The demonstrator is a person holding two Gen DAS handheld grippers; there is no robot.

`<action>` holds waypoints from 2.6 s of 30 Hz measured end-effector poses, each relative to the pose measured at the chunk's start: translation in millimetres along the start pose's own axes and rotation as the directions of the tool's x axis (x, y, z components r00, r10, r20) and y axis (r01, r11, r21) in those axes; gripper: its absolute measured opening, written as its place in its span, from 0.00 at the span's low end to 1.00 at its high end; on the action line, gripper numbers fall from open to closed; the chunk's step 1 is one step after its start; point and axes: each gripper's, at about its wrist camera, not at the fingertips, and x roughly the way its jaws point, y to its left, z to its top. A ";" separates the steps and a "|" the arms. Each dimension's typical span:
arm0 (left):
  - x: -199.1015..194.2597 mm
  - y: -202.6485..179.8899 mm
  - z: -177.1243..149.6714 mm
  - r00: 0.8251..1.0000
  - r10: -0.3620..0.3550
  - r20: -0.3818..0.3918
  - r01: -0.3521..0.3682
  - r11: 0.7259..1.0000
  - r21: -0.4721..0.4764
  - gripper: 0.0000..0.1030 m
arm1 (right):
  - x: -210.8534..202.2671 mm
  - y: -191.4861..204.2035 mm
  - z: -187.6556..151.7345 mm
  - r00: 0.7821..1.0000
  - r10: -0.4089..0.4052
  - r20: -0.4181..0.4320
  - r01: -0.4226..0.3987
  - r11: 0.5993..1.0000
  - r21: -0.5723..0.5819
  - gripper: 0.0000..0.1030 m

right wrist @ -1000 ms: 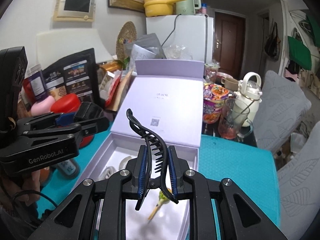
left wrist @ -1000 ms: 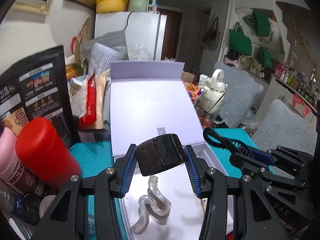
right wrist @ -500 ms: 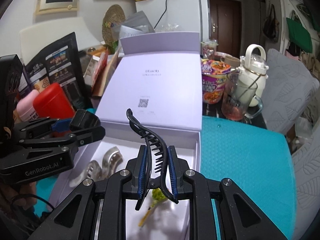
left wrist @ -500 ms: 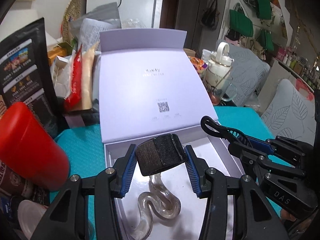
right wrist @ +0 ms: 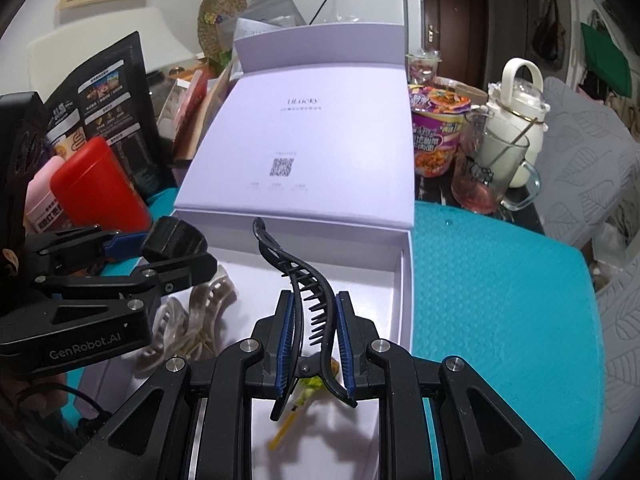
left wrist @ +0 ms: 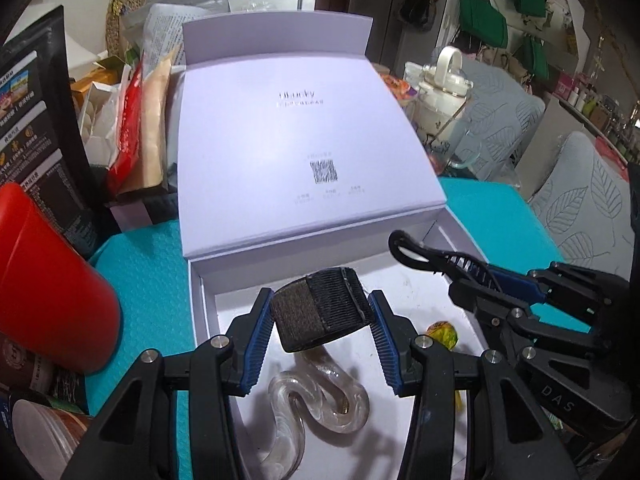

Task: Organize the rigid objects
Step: 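Lower both tools into the box and open them to release the items, then withdraw both open tools from the box back over the mat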

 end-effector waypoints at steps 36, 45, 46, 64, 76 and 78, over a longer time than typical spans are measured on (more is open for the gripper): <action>-18.5 -15.8 3.0 0.999 0.038 -0.016 -0.039 0.999 -0.008 0.70 | -21.4 -7.8 5.1 0.999 -0.051 -0.001 0.051 0.998 0.027 0.29; -56.0 -32.4 7.5 0.998 0.040 0.041 -0.041 0.999 0.014 0.70 | -64.8 -0.1 6.7 0.996 -0.077 0.055 0.077 0.997 0.002 0.29; -60.6 -34.9 7.7 0.998 0.039 0.047 -0.040 0.999 0.018 0.70 | -68.8 0.5 6.1 0.995 -0.078 0.059 0.078 0.997 0.001 0.29; -157.7 -66.2 -17.3 0.983 0.040 0.181 -0.048 0.998 0.042 0.70 | -167.0 24.1 -19.6 0.977 -0.107 0.184 0.112 0.994 -0.017 0.31; -205.5 -85.1 -55.6 0.972 0.020 0.233 -0.036 0.997 0.065 0.72 | -220.1 41.0 -56.8 0.961 -0.127 0.244 0.136 0.991 -0.019 0.36; -210.1 -87.3 -61.3 0.971 0.018 0.237 -0.035 0.997 0.068 0.72 | -227.2 44.2 -64.5 0.959 -0.133 0.249 0.142 0.990 -0.018 0.36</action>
